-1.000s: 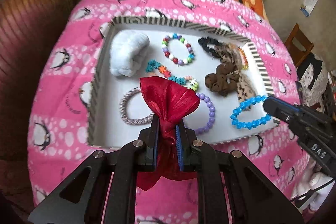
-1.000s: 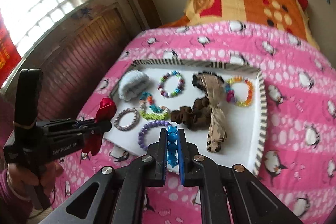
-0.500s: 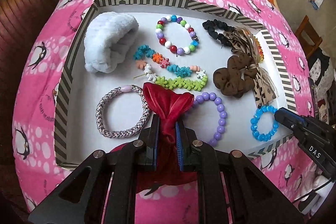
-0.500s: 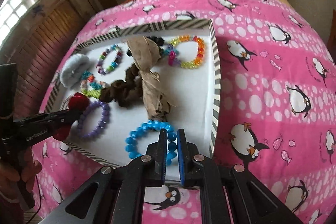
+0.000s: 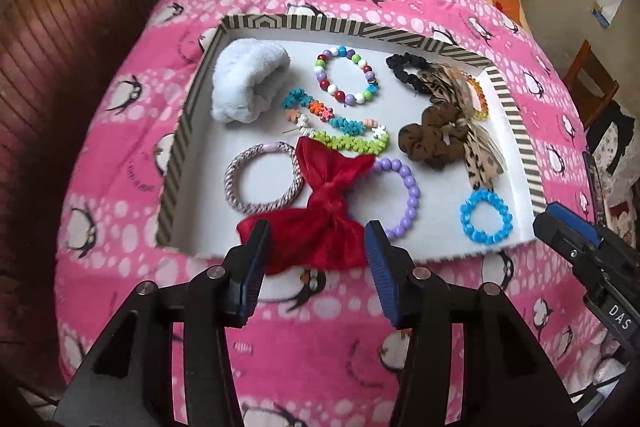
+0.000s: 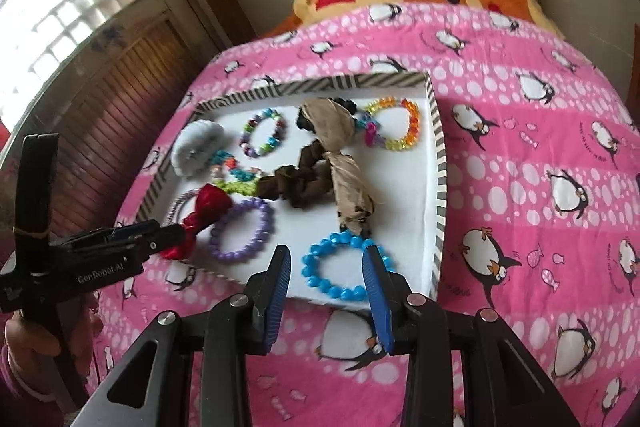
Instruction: Organize jewelry
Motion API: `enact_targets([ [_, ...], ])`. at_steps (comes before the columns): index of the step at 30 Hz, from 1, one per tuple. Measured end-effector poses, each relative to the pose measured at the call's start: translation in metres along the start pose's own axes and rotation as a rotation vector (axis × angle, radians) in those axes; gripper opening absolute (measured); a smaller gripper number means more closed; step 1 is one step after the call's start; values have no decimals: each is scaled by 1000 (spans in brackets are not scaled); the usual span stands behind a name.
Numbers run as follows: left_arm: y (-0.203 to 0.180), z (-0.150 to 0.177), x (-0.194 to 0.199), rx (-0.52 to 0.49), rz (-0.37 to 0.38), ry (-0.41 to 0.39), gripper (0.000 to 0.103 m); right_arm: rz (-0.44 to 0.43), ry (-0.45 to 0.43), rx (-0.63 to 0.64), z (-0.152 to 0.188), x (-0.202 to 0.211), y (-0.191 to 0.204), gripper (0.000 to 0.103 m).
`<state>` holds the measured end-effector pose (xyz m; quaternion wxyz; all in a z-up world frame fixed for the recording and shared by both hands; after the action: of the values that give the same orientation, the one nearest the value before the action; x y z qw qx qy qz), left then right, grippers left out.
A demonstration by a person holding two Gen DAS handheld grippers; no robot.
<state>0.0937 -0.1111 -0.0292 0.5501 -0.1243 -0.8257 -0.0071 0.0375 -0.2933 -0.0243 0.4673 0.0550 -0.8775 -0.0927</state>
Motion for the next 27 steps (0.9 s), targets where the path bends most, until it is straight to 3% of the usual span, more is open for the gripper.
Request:
enact_targets([
  [6,-4,15,25,-2,-31,-53,48,15,-52,24,11,19,17,37],
  [8,-5,19,35,9,-34,-73,48,18,-58,30,14,23,20,43],
  [15,-11,28,64,6,-65,-144,48,13,-86,58,19,39,32,43],
  [27,-17,39,83,19,-79,-185,48,23,-101,81,21,57,34,43],
])
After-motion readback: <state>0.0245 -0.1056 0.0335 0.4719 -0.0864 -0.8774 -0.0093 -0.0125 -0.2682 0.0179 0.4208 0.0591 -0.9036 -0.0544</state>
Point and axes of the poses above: each gripper's, at about its wrist camera, not at the fingertips, and x roughly against the way its jaws point, y to its left, z to its underside, the point moved 3 cm from there along -x, roughly the way its jaws point, and after that the axes turned 5 degrees about x, right-handed, at the moved point
